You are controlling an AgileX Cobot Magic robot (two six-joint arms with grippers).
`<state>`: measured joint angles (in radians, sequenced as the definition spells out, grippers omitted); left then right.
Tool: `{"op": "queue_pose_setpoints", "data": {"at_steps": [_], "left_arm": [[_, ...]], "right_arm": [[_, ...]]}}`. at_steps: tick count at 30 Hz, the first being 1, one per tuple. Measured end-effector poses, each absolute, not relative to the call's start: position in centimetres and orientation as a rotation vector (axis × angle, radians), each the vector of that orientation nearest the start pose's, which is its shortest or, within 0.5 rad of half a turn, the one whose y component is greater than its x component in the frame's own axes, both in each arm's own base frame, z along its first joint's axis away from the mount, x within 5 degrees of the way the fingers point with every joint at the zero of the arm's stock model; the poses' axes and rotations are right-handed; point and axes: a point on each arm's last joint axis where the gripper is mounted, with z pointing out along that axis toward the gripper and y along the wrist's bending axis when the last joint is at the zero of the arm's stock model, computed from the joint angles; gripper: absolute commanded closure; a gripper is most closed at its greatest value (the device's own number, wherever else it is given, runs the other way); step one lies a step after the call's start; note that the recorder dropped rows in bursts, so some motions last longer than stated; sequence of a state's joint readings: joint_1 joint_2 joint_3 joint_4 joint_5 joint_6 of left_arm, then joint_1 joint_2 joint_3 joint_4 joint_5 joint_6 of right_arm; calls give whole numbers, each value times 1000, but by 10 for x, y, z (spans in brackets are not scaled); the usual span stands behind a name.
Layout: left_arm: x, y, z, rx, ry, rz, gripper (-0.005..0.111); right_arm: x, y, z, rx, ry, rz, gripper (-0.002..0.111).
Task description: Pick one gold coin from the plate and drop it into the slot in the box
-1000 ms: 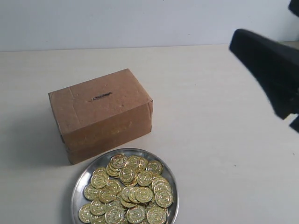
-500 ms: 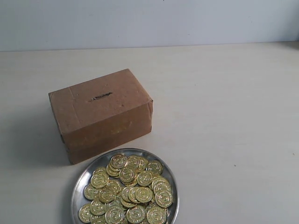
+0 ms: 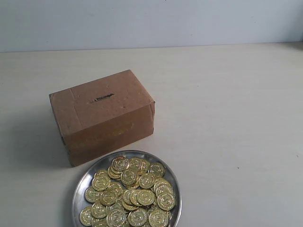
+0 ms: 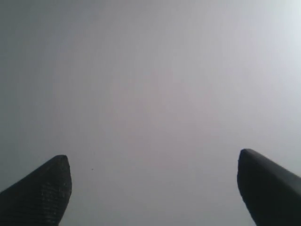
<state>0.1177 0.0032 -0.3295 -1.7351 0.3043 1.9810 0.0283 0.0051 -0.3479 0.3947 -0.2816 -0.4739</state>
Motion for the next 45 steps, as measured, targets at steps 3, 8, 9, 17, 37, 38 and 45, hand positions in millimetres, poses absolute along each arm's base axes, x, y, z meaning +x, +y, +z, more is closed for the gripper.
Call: {"op": "queue_pose_setpoints", "data": {"at_steps": [3, 8, 9, 17, 37, 38, 45], "left_arm": [[20, -25, 321, 334, 1083, 150, 107], [27, -24, 306, 336, 1134, 148, 107], [30, -23, 302, 332, 1149, 150, 107], [50, -17, 245, 310, 1336, 149, 107], [55, -13, 216, 665, 1415, 543, 107], [55, -12, 213, 807, 1405, 680, 107], [56, 0, 195, 1401, 1283, 1264, 107]], "right_arm": [[12, -6, 338, 12, 969, -89, 18], [33, -1, 297, -42, 1188, -61, 18], [36, -1, 290, -44, 1212, -61, 18], [47, 0, 256, -57, 1327, -58, 18], [53, 1, 234, -56, 1416, -28, 18], [53, 1, 233, -60, 1425, -25, 18], [53, 3, 231, -73, 1456, -15, 18]]}}
